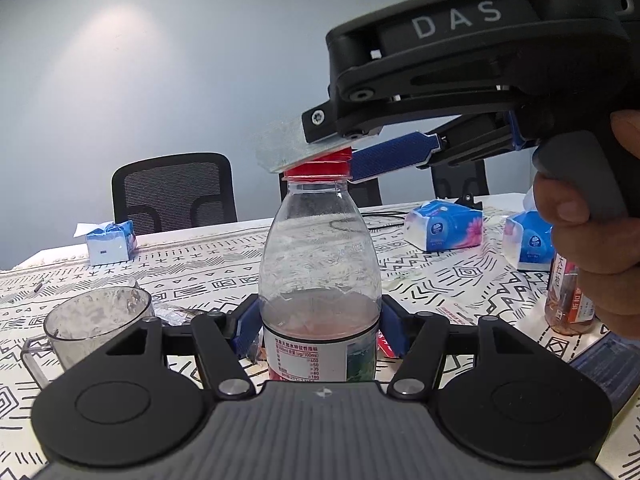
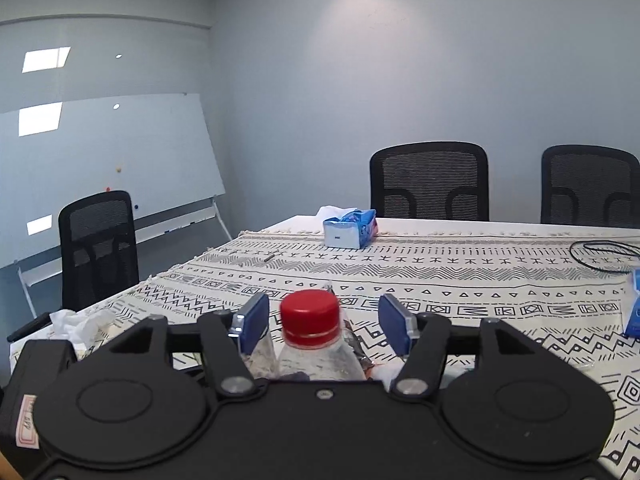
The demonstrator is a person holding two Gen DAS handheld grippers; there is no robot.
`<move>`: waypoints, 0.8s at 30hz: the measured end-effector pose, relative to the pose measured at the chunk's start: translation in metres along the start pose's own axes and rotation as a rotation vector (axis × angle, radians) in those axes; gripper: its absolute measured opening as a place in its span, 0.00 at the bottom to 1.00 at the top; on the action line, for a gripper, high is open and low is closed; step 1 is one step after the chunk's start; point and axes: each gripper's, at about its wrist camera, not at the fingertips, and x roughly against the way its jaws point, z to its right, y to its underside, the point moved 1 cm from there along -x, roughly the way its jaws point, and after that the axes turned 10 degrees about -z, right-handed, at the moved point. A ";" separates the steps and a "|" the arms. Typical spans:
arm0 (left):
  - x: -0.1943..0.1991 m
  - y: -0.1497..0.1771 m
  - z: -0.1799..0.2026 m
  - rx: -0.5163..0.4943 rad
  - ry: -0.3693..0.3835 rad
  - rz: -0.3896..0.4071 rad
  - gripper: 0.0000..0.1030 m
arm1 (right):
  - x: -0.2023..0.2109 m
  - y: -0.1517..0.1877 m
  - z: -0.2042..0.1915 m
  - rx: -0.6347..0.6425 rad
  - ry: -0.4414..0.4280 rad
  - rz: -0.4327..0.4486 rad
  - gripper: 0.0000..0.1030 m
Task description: Unscrew bottle cap and pour
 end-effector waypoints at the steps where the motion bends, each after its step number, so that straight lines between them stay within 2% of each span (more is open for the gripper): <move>1: 0.000 0.000 0.000 -0.002 -0.001 0.002 0.57 | -0.001 0.000 0.000 -0.001 0.003 -0.004 0.62; 10: 0.000 0.001 -0.003 0.002 0.006 0.009 0.58 | 0.004 -0.005 -0.015 0.026 0.039 -0.012 0.64; 13: -0.001 0.000 -0.011 0.044 0.020 0.005 0.58 | 0.007 -0.006 -0.018 0.009 0.034 -0.006 0.64; 20: 0.004 0.002 -0.004 0.005 0.017 0.012 0.58 | 0.011 -0.008 -0.018 -0.031 0.074 0.016 0.64; 24: 0.004 0.002 -0.004 0.011 0.019 0.009 0.58 | 0.005 -0.009 -0.019 -0.030 0.078 -0.002 0.64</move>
